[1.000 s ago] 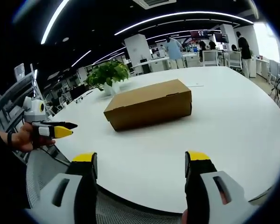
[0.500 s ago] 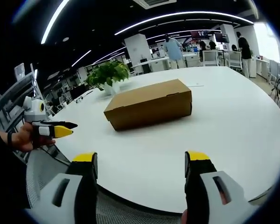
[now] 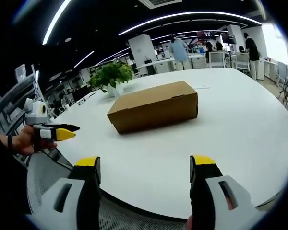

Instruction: Operate the shoe box by opening the lid, removing the specified soft item, and placing it in the target area until the item is outside and the box remains undamaged.

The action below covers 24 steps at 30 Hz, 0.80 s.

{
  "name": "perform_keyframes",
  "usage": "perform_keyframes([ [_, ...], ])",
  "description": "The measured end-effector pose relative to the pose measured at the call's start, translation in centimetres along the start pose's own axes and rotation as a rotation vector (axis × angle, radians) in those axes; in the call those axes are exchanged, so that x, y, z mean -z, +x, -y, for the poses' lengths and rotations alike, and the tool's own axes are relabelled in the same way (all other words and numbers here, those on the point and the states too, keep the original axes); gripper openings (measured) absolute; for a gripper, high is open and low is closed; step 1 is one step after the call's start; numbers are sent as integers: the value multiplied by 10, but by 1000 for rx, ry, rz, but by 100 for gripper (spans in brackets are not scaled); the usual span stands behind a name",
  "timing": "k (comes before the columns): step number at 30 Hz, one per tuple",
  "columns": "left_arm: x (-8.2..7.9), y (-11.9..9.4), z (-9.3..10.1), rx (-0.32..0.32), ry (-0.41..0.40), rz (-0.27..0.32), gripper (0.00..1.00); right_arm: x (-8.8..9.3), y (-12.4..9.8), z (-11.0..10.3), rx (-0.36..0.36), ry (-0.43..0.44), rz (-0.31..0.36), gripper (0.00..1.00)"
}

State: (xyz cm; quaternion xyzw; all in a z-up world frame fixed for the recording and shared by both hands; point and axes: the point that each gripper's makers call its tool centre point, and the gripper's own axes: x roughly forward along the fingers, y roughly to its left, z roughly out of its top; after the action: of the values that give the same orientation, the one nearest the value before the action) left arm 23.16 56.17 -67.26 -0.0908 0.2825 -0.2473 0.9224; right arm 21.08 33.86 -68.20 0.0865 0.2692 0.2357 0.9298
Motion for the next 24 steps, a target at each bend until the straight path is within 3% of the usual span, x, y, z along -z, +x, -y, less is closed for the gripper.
perform_keyframes([
  [24, 2, 2, -3, -9, -27, -17, 74, 2, 6, -5, -30, -12, -29, 74],
])
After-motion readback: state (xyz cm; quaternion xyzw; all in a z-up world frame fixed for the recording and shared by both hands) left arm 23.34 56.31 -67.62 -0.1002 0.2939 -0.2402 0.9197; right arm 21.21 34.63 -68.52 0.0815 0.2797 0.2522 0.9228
